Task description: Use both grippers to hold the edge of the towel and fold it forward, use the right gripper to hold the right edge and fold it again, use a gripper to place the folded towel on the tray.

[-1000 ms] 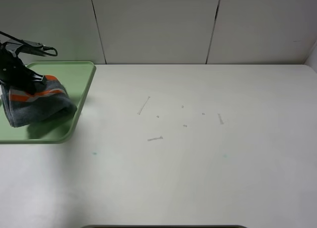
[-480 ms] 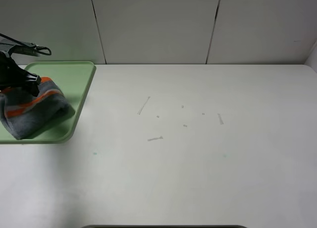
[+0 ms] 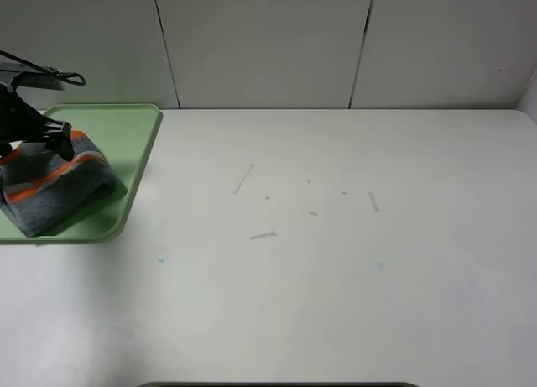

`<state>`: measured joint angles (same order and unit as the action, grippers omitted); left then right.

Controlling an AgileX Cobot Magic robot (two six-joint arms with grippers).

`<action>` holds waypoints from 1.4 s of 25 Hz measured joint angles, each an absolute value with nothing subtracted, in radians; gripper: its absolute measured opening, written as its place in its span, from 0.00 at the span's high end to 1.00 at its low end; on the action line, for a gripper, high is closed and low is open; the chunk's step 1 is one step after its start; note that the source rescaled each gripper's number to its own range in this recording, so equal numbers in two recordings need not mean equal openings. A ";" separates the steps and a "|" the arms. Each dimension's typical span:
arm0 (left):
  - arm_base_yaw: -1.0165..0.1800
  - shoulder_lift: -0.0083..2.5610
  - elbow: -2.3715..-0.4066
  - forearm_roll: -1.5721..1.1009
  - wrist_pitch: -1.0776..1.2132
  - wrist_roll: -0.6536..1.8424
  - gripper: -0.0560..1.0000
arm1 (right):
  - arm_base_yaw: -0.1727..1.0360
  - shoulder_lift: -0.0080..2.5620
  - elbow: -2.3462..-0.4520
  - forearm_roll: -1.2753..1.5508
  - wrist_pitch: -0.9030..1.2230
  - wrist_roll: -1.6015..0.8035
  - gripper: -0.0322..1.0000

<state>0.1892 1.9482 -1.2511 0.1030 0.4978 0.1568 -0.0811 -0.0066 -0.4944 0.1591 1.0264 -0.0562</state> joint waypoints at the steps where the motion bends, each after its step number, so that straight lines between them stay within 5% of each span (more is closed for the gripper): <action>1: 0.189 1.933 -1.251 0.103 0.511 0.161 0.00 | -0.081 -0.007 -0.494 0.159 1.026 -0.056 0.00; 27: 0.189 1.453 -1.251 0.054 1.155 0.225 0.00 | -0.081 -0.007 -0.494 0.159 1.026 -0.056 0.00; 35: 0.189 1.235 -1.221 0.022 1.172 0.205 0.00 | -0.081 -0.007 -0.494 0.159 1.026 -0.056 0.00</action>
<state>0.1892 1.2347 -1.2214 0.0217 1.1716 0.2046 -0.0811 -0.0066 -0.4944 0.1591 1.0264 -0.0562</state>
